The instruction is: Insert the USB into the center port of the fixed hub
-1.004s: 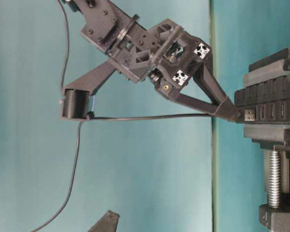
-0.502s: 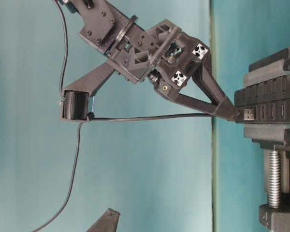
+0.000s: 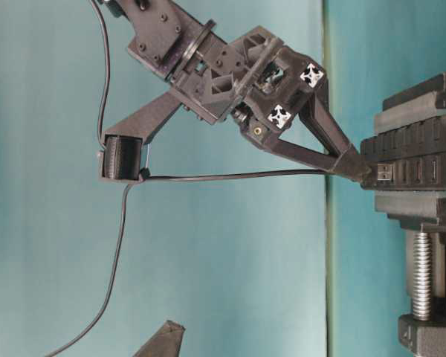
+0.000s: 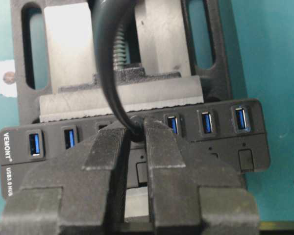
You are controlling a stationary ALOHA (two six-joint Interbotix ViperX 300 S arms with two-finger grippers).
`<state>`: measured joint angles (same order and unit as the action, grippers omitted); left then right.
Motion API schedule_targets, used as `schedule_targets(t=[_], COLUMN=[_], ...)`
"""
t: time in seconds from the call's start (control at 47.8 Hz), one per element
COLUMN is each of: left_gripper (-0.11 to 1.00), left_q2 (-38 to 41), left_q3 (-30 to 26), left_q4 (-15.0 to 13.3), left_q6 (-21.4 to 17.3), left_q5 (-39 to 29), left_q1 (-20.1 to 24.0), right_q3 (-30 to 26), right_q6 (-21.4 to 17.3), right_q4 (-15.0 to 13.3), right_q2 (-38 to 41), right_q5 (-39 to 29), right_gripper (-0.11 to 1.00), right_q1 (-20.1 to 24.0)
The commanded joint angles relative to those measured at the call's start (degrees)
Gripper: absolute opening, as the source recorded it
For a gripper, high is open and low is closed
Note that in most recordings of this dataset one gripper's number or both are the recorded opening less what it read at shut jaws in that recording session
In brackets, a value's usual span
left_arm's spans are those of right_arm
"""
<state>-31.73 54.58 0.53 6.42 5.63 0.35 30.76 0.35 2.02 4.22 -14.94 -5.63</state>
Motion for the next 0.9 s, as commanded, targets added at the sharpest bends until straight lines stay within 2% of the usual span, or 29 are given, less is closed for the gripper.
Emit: schedule_targets(t=[0.0,0.46,0.879], left_gripper=[0.00,0.00,0.00], left_q2=[-0.35,-0.26,-0.35], left_q3=[-0.97,-0.88,-0.97], left_q4=[0.09,0.09,0.09], left_q6=[0.09,0.09,0.09], left_q5=[0.70,1.05,1.05], left_q1=[0.00,0.00,-0.09], right_q3=[-0.35,0.62,0.26], right_q6=[-0.26,-0.09,1.14], right_q4=[0.00,0.00,-0.26], right_q2=[-0.88,0.18,0.62], right_q5=[0.26,0.53,0.62], right_gripper=[0.08,0.08,0.08], right_q1=[0.35,0.97,-0.62])
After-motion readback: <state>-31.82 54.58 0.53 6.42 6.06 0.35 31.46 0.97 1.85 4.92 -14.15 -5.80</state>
